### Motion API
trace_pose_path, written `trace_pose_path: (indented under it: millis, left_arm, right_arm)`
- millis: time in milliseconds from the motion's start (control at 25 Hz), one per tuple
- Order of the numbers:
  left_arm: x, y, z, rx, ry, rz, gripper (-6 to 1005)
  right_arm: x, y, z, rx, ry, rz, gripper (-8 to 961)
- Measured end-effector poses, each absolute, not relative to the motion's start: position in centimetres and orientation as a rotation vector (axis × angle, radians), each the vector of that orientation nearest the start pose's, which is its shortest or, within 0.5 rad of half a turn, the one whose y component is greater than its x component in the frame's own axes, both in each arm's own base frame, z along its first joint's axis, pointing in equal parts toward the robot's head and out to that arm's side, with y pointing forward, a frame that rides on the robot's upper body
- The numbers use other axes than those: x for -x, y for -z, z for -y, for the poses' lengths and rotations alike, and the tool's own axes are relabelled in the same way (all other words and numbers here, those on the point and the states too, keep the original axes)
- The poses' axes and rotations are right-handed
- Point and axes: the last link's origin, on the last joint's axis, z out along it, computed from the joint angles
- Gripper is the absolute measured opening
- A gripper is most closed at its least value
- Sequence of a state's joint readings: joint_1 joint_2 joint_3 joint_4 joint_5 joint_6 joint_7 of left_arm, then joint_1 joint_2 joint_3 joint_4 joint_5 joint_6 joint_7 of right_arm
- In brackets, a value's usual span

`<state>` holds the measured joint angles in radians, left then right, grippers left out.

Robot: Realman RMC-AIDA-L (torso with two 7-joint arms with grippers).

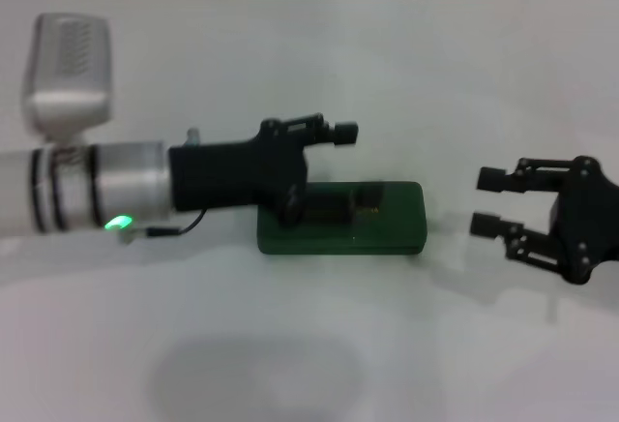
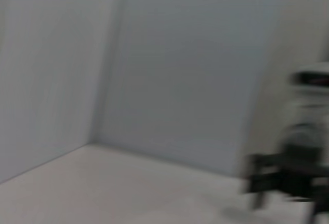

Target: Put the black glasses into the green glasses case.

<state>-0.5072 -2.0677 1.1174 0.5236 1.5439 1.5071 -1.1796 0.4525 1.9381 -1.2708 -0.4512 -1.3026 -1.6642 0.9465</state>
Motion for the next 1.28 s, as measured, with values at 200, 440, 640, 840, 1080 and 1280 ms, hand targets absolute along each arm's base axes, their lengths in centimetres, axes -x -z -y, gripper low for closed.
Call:
trace_pose_path:
  millis: [200, 440, 640, 840, 1080, 1280]
  left_arm:
    - [23.8, 2.1, -27.7, 2.896, 1.065, 0.168, 841]
    - [24.7, 1.7, -25.6, 2.895, 1.119, 0.068, 841]
    - [24.7, 1.9, -25.4, 2.89, 1.126, 0.06, 842]
    - [24.7, 2.0, -25.3, 2.884, 1.127, 0.047, 841]
    - [24.6, 2.0, -25.4, 2.88, 1.126, 0.033, 842]
    - [24.6, 2.0, -25.5, 2.875, 1.13, 0.031, 842]
  right_arm:
    - [-23.9, 1.5, -29.0, 2.807, -1.062, -0.081, 556]
    - [-23.0, 2.9, -28.8, 2.817, -1.055, 0.017, 615]
    - [-22.8, 3.1, -28.9, 2.817, -1.053, 0.039, 809]
    - [-22.7, 3.3, -29.2, 2.812, -1.037, 0.042, 840]
    - [-22.8, 3.3, -28.9, 2.793, -1.038, 0.082, 840]
    - [-22.8, 3.3, -28.9, 2.791, -1.041, 0.087, 840]
